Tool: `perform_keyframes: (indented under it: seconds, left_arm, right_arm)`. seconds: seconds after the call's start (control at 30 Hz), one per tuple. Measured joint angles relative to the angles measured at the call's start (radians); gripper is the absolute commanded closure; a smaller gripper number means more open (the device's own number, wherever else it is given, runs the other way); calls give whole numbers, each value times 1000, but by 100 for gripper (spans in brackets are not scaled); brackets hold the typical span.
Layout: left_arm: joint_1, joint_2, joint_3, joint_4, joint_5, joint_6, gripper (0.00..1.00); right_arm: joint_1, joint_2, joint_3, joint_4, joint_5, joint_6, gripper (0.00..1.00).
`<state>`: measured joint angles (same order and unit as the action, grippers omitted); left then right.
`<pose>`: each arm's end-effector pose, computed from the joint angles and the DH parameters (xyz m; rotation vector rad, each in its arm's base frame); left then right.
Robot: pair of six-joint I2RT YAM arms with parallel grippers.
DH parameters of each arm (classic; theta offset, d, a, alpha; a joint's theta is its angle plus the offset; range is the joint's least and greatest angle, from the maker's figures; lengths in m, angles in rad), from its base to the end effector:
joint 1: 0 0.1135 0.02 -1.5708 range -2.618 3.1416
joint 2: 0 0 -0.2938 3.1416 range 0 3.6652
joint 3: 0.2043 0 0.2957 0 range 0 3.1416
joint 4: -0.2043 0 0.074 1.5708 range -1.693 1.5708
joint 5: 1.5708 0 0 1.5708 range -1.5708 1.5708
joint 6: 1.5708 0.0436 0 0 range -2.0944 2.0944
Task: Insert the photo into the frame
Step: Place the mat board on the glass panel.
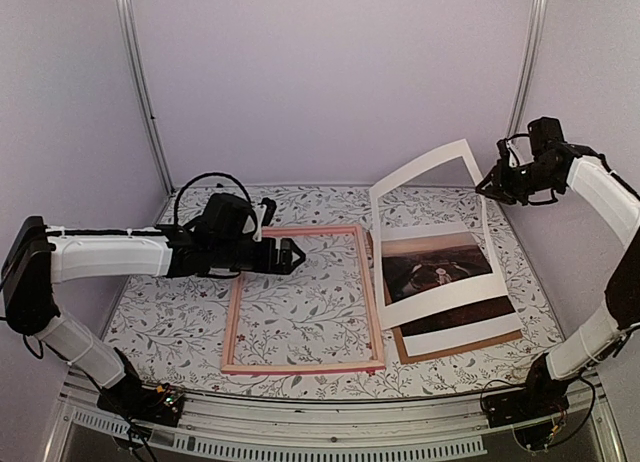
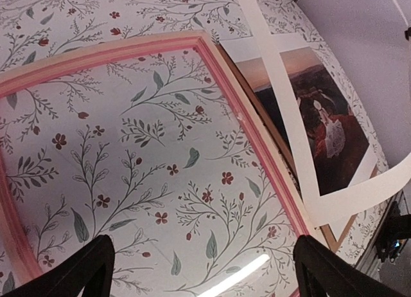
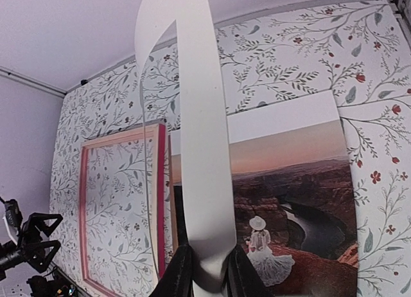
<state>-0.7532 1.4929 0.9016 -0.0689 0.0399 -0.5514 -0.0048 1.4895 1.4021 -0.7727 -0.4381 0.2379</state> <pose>0.2642 -0.2501 0.2227 0.2583 2.3247 -0.7322 0.3639 0.0167 0.3548 0.0942 2.4192 0.6376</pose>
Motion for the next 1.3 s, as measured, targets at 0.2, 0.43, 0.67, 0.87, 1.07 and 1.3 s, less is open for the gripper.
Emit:
perform_keyframes:
  seconds: [0.2, 0.43, 0.67, 0.87, 1.07, 1.3]
  left_arm:
    - [-3, -5, 0, 17, -24, -28, 0]
    - [-3, -56, 0, -2, -135, -47, 0]
    - [-3, -129, -1, -68, -260, -63, 0]
    - [20, -270, -25, -137, -388, -89, 0]
    - [96, -439, -116, -166, -430, -114, 0]
    - [115, -478, -198, -169, -399, -140, 0]
  right_arm:
    - [101, 0, 113, -31, -43, 34, 82]
    - [171, 9, 279, -55, -58, 66, 82]
    - [262, 50, 358, -58, -46, 104, 82]
    - [375, 93, 270, 21, -37, 170, 82]
    - [415, 124, 74, 177, -34, 268, 80]
    - [473, 217, -102, 349, -5, 392, 76]
